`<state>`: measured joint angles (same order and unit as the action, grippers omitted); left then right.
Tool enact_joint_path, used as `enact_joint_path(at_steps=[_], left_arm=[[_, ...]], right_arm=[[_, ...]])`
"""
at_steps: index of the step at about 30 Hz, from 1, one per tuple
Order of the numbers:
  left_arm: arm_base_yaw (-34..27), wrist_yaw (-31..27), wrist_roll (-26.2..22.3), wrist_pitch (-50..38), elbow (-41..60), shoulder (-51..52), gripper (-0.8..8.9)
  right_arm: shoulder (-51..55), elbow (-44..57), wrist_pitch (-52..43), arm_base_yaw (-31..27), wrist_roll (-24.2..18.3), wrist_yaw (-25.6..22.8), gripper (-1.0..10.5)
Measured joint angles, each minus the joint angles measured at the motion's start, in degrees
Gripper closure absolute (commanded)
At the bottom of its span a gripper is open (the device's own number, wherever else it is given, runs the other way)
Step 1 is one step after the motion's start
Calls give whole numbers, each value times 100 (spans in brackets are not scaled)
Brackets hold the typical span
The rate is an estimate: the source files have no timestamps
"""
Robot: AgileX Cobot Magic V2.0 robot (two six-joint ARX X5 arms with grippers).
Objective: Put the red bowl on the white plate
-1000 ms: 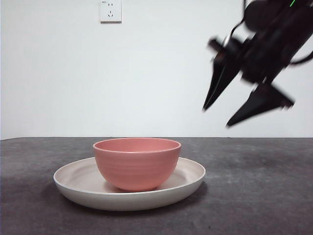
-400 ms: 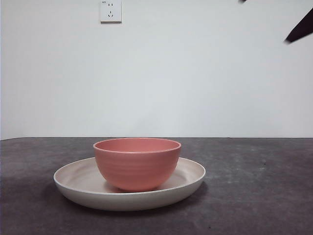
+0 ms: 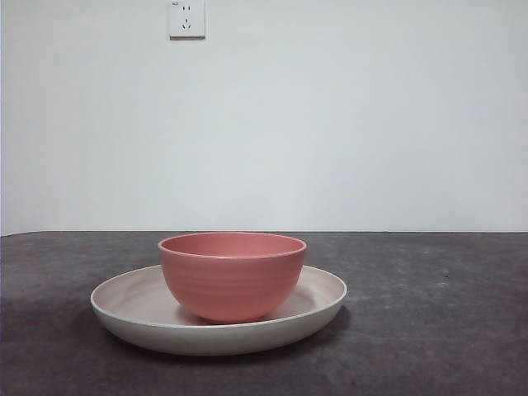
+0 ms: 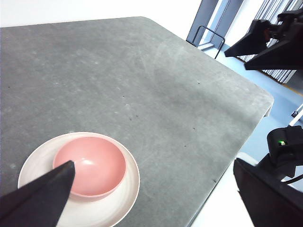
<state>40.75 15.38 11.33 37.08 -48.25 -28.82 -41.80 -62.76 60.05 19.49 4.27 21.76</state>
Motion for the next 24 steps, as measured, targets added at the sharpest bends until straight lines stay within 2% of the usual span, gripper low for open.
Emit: enact_joint_path(at_steps=[7,9,10,12,13,14,24], left_arm=[[0,0,2,0,0,0,284],[0,0,0,2,0,0,337],[0,0,0,0,0,0,438],[0,0,0,4,0,0,794],[0,0,0,17,0,0,789],[0,0,0,33,0,0,790],[0,0,0,35,0,0,794]], right_arm=[[144,0,98,0,-2,9,396],[144,0,98,0,-2,55,425],[144,0,98,0,0,59,511],[142,0,98,0,2,61,831],[142,0,98,0,0,59,969],[144,0,98,0,-2,66,920],[144,0,96,0,-2,210,924]])
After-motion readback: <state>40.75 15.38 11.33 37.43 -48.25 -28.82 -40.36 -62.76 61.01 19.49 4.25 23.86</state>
